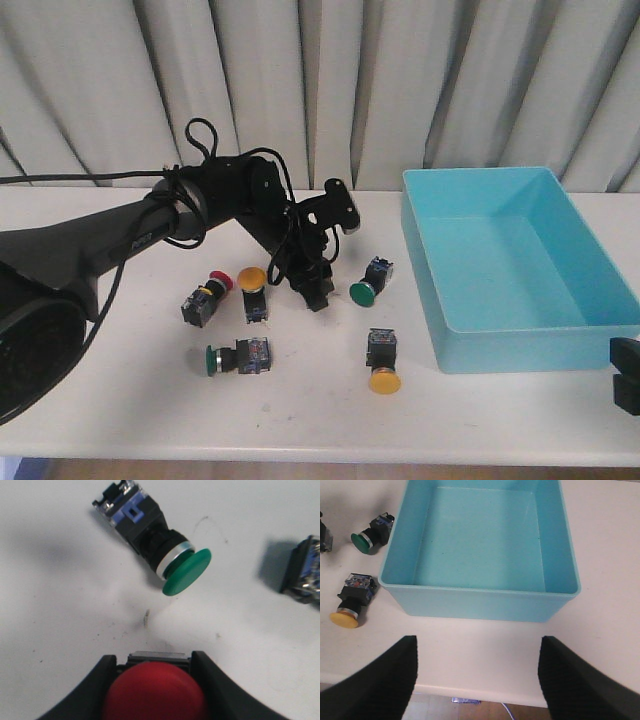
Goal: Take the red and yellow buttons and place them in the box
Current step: 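Grasp the red-capped button with the left gripper and lift it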
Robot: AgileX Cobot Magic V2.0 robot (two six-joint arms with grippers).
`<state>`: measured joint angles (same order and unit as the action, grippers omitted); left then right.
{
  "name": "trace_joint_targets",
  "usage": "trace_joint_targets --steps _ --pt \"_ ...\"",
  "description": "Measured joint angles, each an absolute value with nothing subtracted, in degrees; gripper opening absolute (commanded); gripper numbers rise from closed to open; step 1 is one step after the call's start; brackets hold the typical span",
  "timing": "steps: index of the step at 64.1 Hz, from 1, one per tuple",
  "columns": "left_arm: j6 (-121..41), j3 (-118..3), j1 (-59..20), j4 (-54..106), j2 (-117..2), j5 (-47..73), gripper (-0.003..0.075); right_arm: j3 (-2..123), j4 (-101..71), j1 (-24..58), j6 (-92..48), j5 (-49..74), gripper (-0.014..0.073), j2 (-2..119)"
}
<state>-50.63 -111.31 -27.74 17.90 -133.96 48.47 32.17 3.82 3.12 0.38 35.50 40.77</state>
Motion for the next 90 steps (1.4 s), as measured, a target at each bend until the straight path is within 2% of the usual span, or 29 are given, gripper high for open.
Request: trace_joint_targets --steps 16,35,44,58,69,78,90 --pt "-41.6 -111.3 -27.7 14.4 -125.9 51.9 0.0199 32.2 3.8 3.1 0.4 35.7 0.0482 40.8" --pt "-21.4 -108.8 -27.7 6.2 -113.0 53.8 0.0199 32.2 3.8 3.1 0.4 35.9 0.0482 40.8" --pt "-19.1 -99.7 -27.7 5.6 -103.7 50.8 0.0199 32.2 3.8 3.1 0.4 35.9 0.0482 40.8" --pt "-18.9 -78.8 -27.7 5.7 -88.5 42.1 0.0199 32.2 3.8 3.1 0.4 35.9 0.0482 40.8" --pt "-18.9 -65.1 -27.7 6.7 -80.7 35.5 0.0199 32.2 3.8 3.1 0.4 35.9 0.0482 40.8" --pt "-18.9 -58.3 -27.7 8.0 -77.9 30.0 0.0199 32.2 3.8 3.1 0.4 35.9 0.0482 40.8" --pt "-26.6 -56.5 -29.9 10.4 -77.8 29.0 0.0199 32.2 3.6 3.1 0.0 35.9 0.0484 41.9"
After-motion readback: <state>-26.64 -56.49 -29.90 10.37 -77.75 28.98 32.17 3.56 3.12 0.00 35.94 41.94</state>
